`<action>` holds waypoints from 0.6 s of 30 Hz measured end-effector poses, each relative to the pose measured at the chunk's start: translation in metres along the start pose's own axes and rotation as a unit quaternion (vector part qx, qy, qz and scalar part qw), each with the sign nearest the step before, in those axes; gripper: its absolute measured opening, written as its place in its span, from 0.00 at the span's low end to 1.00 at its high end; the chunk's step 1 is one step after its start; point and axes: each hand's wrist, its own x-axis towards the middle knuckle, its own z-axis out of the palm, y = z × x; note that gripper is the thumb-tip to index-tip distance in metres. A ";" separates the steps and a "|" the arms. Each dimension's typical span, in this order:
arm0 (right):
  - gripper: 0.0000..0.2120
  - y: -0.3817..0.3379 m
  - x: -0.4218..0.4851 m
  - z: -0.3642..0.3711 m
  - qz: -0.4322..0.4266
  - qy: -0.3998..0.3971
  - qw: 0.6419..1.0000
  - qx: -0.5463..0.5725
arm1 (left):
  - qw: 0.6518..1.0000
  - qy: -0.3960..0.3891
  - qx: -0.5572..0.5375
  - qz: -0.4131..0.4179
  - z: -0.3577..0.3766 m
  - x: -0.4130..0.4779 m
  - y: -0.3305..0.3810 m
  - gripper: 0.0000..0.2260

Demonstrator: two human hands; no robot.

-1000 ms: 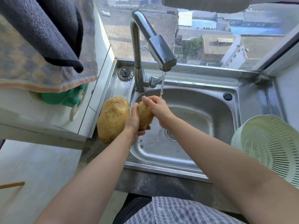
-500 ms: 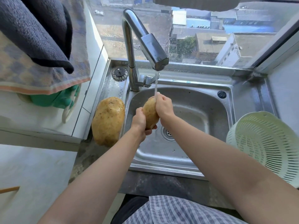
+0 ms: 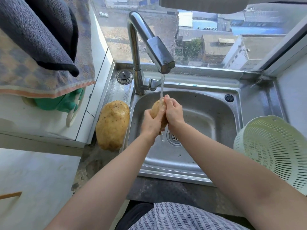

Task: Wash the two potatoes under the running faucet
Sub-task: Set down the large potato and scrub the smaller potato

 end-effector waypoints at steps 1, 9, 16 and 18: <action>0.13 -0.004 -0.005 0.000 -0.027 -0.005 1.000 -0.004 | 1.000 0.014 -0.007 0.010 0.002 0.000 0.001 0.26; 0.27 0.000 -0.005 -0.010 0.071 -0.151 0.985 -0.044 | 0.964 -0.103 -0.138 -0.205 -0.015 -0.009 0.007 0.34; 0.24 -0.002 -0.008 -0.018 0.075 -0.126 0.943 -0.298 | 0.989 0.073 0.130 -0.011 -0.037 -0.014 -0.007 0.32; 0.16 -0.008 -0.010 -0.012 0.032 -0.121 0.963 -0.237 | 0.973 0.134 0.181 0.051 -0.042 -0.022 -0.002 0.31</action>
